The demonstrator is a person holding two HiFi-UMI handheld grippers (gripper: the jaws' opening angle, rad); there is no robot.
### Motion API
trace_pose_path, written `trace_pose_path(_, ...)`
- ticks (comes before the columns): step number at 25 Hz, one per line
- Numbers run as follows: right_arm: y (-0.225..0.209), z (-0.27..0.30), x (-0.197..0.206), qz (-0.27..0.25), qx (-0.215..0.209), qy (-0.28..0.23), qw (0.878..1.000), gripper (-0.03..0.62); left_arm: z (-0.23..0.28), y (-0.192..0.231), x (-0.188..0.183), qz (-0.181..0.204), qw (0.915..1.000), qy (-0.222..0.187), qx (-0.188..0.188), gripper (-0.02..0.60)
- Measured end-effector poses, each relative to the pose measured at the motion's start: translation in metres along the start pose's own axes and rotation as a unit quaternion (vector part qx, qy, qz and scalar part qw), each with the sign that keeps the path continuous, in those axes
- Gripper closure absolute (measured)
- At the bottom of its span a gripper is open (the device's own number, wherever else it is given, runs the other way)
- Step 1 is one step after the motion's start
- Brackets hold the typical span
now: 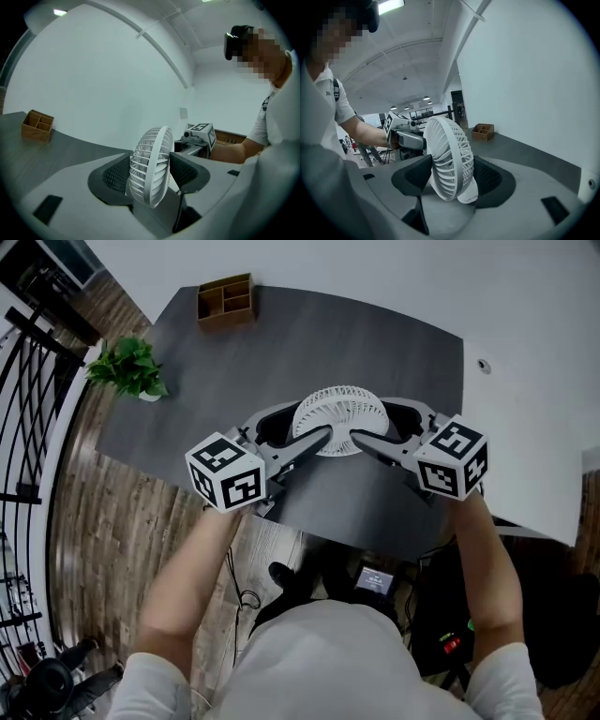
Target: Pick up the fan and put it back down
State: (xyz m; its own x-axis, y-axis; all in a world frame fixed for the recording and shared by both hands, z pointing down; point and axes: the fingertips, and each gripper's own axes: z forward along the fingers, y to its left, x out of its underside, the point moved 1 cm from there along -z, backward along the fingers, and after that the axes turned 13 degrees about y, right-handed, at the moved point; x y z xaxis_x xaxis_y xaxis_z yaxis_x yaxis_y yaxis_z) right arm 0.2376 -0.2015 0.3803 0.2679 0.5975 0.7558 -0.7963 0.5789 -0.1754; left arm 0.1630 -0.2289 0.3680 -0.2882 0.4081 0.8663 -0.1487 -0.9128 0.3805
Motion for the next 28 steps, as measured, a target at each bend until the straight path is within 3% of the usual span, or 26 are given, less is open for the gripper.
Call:
trace_pose_path(15, -0.038, 0.004, 0.023, 0.009, 0.006, 0.012, 1.0, 0.312, 0.041, 0.015, 0.007, -0.005, 0.9996, 0.027, -0.003, 0.304)
trace_pose_path(21, -0.039, 0.001, 0.031, -0.008, 0.019, 0.019, 1.0, 0.312, 0.047, 0.009, 0.014, 0.011, 0.9992, 0.036, -0.008, 0.304)
trace_pose_path(28, -0.039, 0.005, 0.036, -0.015, 0.018, 0.011, 1.0, 0.311, 0.049, 0.01, 0.019, 0.003, 0.999, 0.045, -0.003, 0.304)
